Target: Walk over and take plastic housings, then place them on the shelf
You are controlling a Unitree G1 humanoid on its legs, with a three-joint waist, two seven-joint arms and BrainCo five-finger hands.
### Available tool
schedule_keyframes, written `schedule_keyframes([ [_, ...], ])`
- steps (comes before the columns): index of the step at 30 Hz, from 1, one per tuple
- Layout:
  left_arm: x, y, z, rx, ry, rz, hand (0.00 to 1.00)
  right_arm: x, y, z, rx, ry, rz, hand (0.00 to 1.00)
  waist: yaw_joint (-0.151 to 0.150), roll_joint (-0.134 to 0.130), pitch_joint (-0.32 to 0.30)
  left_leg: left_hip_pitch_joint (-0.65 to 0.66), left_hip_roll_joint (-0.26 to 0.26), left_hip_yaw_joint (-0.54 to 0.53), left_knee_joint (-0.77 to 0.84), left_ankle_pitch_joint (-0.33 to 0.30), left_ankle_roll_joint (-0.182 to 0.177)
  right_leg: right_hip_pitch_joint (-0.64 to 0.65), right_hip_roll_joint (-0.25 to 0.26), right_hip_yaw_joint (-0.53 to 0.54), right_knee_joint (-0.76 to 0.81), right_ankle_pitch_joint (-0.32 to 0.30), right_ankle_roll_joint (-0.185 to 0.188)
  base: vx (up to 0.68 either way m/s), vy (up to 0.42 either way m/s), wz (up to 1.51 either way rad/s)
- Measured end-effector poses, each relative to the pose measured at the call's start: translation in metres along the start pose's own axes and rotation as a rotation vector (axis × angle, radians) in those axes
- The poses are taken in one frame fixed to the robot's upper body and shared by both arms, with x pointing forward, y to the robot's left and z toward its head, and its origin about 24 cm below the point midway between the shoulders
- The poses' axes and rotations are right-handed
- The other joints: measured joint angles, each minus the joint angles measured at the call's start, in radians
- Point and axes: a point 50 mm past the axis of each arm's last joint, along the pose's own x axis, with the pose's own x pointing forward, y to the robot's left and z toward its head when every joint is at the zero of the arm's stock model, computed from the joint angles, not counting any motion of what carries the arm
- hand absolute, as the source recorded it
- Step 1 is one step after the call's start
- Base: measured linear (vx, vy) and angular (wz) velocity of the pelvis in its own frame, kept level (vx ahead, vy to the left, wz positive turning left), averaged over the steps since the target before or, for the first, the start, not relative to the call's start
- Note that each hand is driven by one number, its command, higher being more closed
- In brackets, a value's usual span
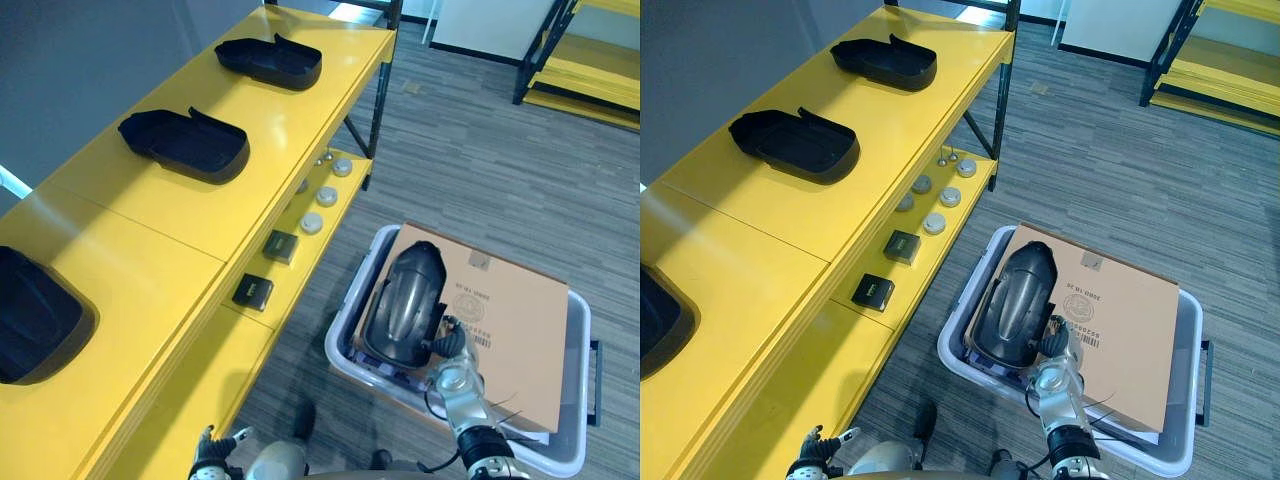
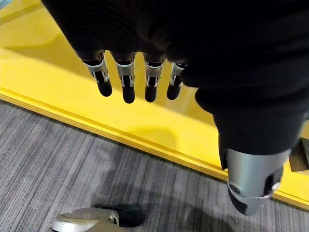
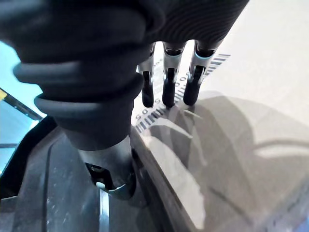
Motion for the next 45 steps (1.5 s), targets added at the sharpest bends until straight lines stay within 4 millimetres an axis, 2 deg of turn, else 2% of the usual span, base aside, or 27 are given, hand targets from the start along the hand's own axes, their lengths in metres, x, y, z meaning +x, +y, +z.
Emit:
schedule_keyframes([
  [5, 0.0, 0.0, 0.0, -0.001, 0.0, 0.0, 0.0, -0.004, 0.011, -0.004, 0.052, 0.029, 0.061, 1.0, -0.001, 0.0, 0.0, 0.0, 0.001, 0.004, 0.0, 0.0, 0.0, -0.005, -0.001, 0.011, 0.0, 0.001, 0.0, -0.06, 0.012, -0.06],
  [13, 0.001, 0.0, 0.003, -0.009, -0.007, 0.0, 0.0, -0.006, 0.008, 0.006, 0.101, -0.016, 0.059, 1.0, -0.001, 0.0, 0.0, 0.004, 0.002, 0.026, 0.0, -0.001, 0.001, -0.007, -0.002, 0.028, 0.0, 0.002, 0.0, -0.01, 0.002, -0.05],
  [18, 0.001, 0.001, 0.013, -0.035, -0.044, 0.006, 0.0, -0.01, -0.015, 0.012, 0.167, -0.073, -0.05, 1.0, -0.004, 0.0, 0.0, 0.011, 0.002, 0.028, 0.0, -0.001, 0.001, -0.002, -0.003, 0.031, 0.0, 0.002, -0.001, -0.01, -0.001, -0.02],
  [24, -0.006, -0.002, 0.047, -0.054, -0.201, -0.003, 0.0, -0.018, -0.05, 0.009, 0.23, -0.1, -0.249, 1.0, -0.009, 0.001, -0.001, 0.025, 0.004, 0.028, 0.0, -0.002, 0.0, 0.008, -0.005, 0.035, 0.003, 0.002, 0.0, -0.04, 0.004, -0.03],
  [28, -0.021, -0.011, 0.074, -0.083, -0.35, -0.017, 0.0, -0.027, -0.067, 0.014, 0.271, -0.154, -0.347, 1.0, -0.008, 0.011, -0.007, 0.026, 0.01, 0.042, 0.0, -0.013, -0.006, -0.008, -0.005, 0.059, 0.021, 0.0, -0.002, -0.04, 0.005, -0.16],
  [31, -0.039, -0.018, 0.099, -0.159, -0.47, -0.042, 0.0, -0.037, -0.079, 0.021, 0.305, -0.205, -0.429, 1.0, -0.01, 0.021, -0.014, 0.027, 0.009, 0.044, 0.009, -0.012, 0.003, -0.011, -0.008, 0.058, 0.034, -0.007, -0.003, -0.01, -0.002, 0.0],
  [33, -0.057, -0.019, 0.124, -0.213, -0.603, -0.056, 0.0, -0.043, -0.085, 0.032, 0.334, -0.259, -0.472, 1.0, -0.011, 0.024, -0.017, 0.027, 0.006, 0.044, 0.024, -0.02, 0.006, -0.01, -0.009, 0.056, 0.049, -0.017, -0.002, 0.0, 0.0, 0.0],
  [39, -0.106, -0.021, 0.173, -0.339, -0.898, -0.136, 0.0, -0.063, -0.087, 0.061, 0.396, -0.412, -0.498, 1.0, -0.016, 0.022, -0.052, 0.027, 0.002, 0.05, 0.036, -0.03, 0.01, -0.009, -0.01, 0.058, 0.052, -0.022, -0.002, 0.0, -0.001, -0.02],
  [43, -0.136, -0.024, 0.194, -0.384, -1.048, -0.195, 0.0, -0.074, -0.084, 0.08, 0.43, -0.507, -0.496, 1.0, -0.028, 0.016, -0.06, 0.027, 0.001, 0.053, 0.039, -0.033, 0.012, -0.009, -0.011, 0.066, 0.052, -0.022, -0.001, -0.02, 0.007, -0.03],
  [45, -0.143, -0.027, 0.201, -0.388, -1.09, -0.21, 0.0, -0.078, -0.082, 0.086, 0.435, -0.546, -0.487, 1.0, -0.029, 0.013, -0.068, 0.028, 0.001, 0.055, 0.039, -0.033, 0.012, -0.009, -0.011, 0.07, 0.052, -0.022, -0.001, -0.03, 0.01, -0.04],
])
